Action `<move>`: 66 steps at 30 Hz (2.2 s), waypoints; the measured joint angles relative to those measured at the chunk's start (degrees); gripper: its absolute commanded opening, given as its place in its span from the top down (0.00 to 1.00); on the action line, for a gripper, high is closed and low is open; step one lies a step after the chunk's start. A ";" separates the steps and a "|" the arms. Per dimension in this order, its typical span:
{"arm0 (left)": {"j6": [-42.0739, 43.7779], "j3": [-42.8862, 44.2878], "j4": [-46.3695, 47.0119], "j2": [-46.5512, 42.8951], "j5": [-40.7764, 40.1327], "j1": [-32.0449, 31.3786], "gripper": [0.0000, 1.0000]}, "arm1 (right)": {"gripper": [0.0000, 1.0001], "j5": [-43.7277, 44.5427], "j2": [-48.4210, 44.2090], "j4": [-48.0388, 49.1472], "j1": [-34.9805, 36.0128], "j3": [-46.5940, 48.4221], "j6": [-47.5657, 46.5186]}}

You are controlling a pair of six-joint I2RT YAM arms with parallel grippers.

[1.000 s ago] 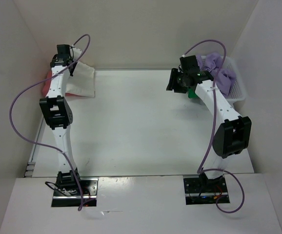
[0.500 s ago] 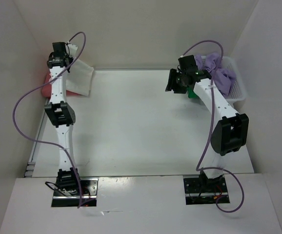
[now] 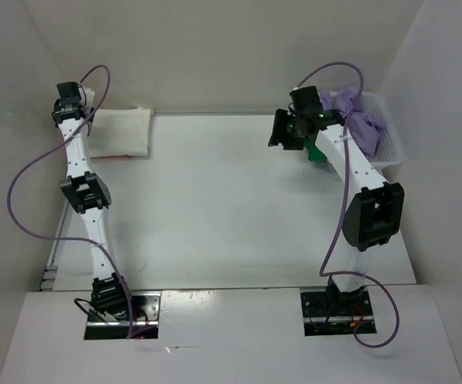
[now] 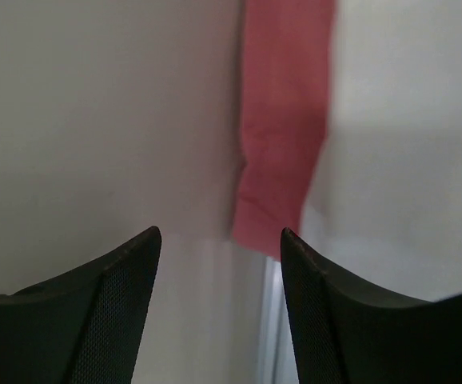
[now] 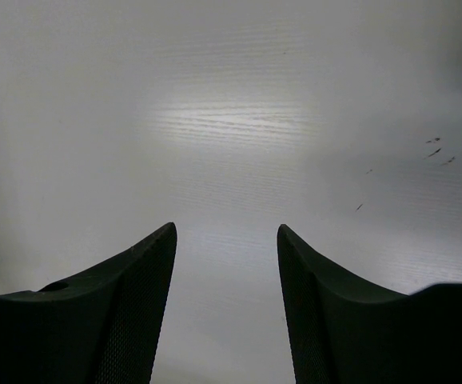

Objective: Fold and stack the t-shirts
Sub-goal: Put the neatly folded tshirt into the corner of the board with the left arm, then grab crumpled tshirt from bin with the right arm

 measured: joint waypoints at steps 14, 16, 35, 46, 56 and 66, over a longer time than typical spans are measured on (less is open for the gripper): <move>-1.79 0.02 -8.74 -5.99 22.03 -0.94 0.27 | 0.33 1.77 0.22 -2.89 0.42 2.62 -1.29; -1.38 0.02 -11.32 -10.49 30.71 -2.82 0.25 | 0.29 3.45 0.17 -4.33 0.44 3.02 -1.57; -2.32 -67.17 5.07 -42.60 55.74 -40.94 0.23 | 0.00 19.15 10.32 -13.05 -18.99 23.43 -3.52; -9.35 -88.00 15.89 -49.81 43.60 -43.08 0.15 | 0.54 10.47 30.80 -14.69 -19.32 34.16 -3.78; -7.93 -91.49 17.77 -53.90 38.77 -46.29 0.12 | 0.99 5.33 30.97 -15.34 -21.29 36.54 -3.21; -6.49 -94.79 17.73 -54.97 36.92 -46.97 0.11 | 0.99 2.95 24.68 -14.71 -21.35 34.29 -3.65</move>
